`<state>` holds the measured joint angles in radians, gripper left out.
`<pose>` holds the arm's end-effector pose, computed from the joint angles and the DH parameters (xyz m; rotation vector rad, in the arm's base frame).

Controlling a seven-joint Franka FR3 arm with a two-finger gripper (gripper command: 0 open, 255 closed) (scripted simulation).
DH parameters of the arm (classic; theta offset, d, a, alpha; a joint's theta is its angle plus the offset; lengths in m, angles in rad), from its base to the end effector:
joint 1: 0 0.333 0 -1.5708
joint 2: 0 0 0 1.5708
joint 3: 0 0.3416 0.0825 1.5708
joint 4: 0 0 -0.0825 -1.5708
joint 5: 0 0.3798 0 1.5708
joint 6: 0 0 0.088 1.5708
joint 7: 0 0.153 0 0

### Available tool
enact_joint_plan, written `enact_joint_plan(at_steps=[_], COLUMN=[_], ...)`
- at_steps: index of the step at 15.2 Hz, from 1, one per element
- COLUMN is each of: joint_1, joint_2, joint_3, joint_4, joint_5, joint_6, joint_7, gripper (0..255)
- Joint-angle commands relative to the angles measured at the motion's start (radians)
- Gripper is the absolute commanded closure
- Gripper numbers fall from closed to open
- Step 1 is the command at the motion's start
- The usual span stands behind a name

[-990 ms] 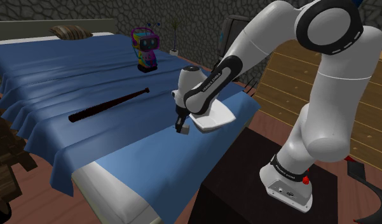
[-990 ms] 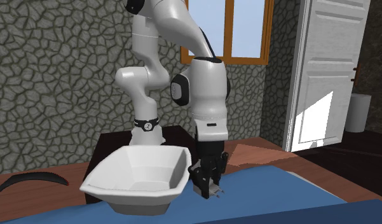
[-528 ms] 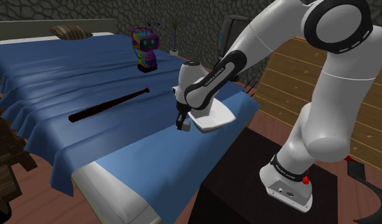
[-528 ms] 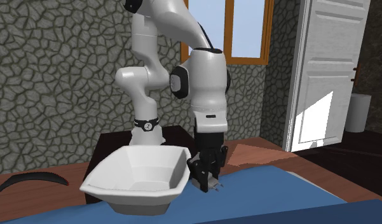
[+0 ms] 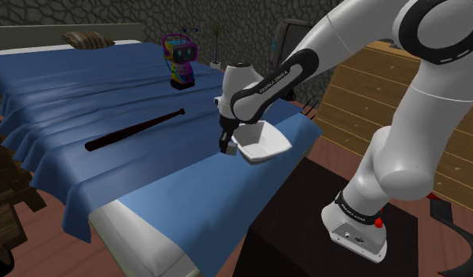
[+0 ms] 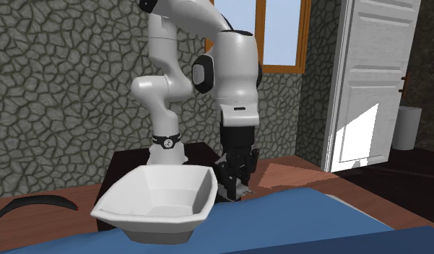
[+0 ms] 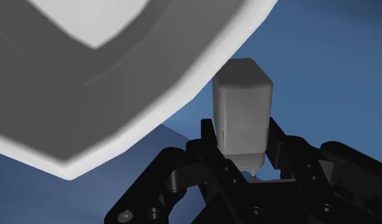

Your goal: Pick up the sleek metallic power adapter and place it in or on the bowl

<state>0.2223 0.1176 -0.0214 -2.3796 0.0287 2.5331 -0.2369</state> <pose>0.4992 0.1020 0.2588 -3.0604 -0.6439 -0.0566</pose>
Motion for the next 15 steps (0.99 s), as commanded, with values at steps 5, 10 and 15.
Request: enact_joint_plan(at_steps=[5,10,15], joint_1=[0.0,0.0,0.0], joint_2=[-0.062,-0.11,-0.153], joint_3=[-0.001,-0.001,-0.002], joint_4=[0.016,0.036,0.061], joint_5=[-0.005,-0.008,-0.011], joint_6=[-0.079,-0.146,-0.215], joint_7=[0.004,0.007,0.009], gripper=[255,255,255])
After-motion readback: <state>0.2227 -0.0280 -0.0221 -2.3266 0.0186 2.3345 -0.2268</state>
